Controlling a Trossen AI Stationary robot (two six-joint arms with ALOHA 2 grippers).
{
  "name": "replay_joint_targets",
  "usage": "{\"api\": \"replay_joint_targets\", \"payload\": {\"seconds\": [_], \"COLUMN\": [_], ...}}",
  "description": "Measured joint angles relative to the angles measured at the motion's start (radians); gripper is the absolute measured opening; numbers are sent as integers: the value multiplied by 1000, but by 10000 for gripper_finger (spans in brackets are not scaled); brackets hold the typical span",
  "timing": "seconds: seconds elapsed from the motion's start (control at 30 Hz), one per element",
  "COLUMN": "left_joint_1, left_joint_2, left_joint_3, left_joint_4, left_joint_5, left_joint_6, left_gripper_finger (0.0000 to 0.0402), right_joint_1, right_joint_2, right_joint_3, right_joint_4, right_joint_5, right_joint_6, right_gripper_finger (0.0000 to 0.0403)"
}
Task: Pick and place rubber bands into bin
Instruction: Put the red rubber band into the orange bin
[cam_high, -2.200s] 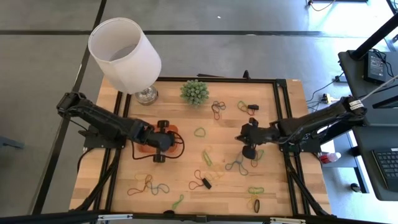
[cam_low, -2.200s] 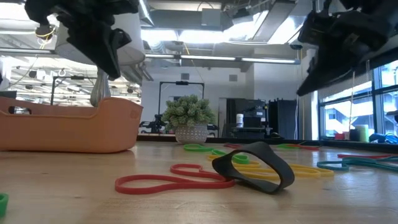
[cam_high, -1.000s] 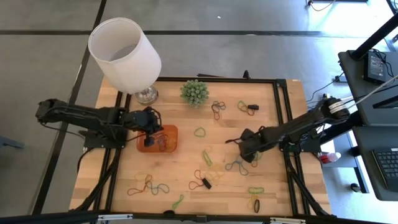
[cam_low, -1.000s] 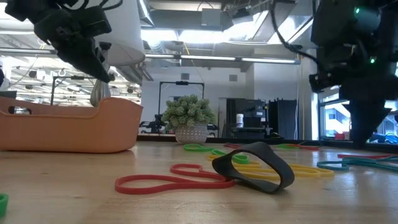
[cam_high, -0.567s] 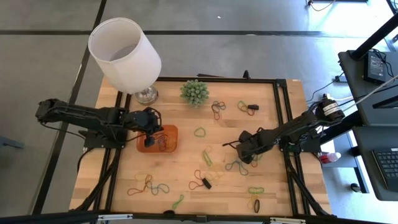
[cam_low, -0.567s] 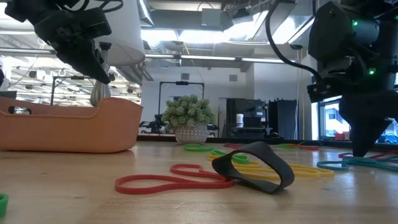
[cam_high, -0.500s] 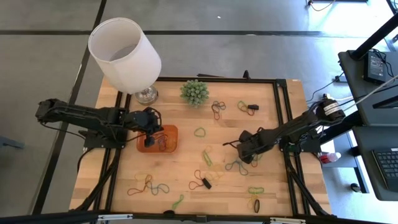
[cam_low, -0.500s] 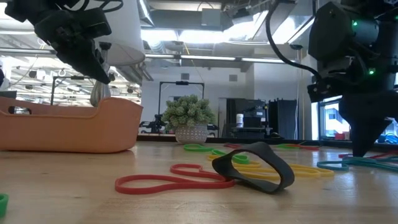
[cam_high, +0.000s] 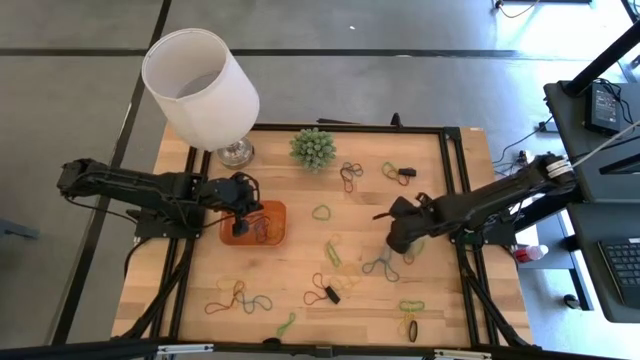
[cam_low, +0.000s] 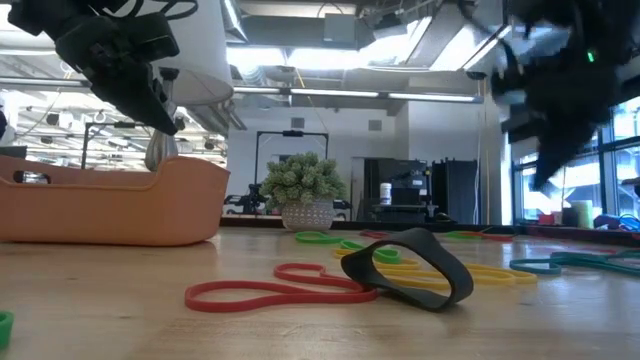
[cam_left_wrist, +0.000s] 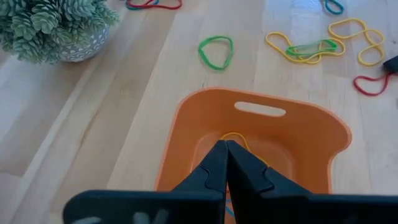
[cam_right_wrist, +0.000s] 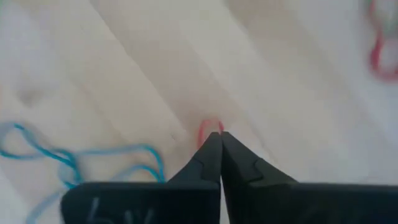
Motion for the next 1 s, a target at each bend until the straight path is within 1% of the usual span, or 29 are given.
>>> {"api": "replay_joint_targets", "payload": {"seconds": [0.17, 0.23, 0.3, 0.43, 0.5, 0.6, 0.77, 0.9, 1.0], "left_joint_1": [0, 0, 0, 0, 0, 0, 0, 0, 0], "left_joint_2": [0, 0, 0, 0, 0, 0, 0, 0, 0], "left_joint_3": [0, 0, 0, 0, 0, 0, 0, 0, 0], "left_joint_4": [34, 47, 46, 47, 46, 46, 46, 46, 46], "left_joint_5": [0, 0, 0, 0, 0, 0, 0, 0, 0], "left_joint_6": [1, 1, 1, 0, 0, 0, 0, 0, -1], "left_gripper_finger": [3, 3, 3, 3, 3, 3, 3, 3, 3], "right_joint_1": [0, -2, -4, -4, -4, -4, -2, 0, 0], "right_joint_2": [-32, -33, -33, -33, -33, -32, -31, -31, -31], "right_joint_3": [141, 201, 244, 247, 209, 113, -104, -241, -290], "right_joint_4": [0, 4, 3, -13, -27, -37, 25, 150, 252], "right_joint_5": [138, 143, 126, 78, 59, 3, -90, -132, -133], "right_joint_6": [-164, -208, -220, -211, -153, -39, 156, 201, 202], "right_gripper_finger": [1, 1, 1, 9, 20, 41, 82, 111, 125]}}
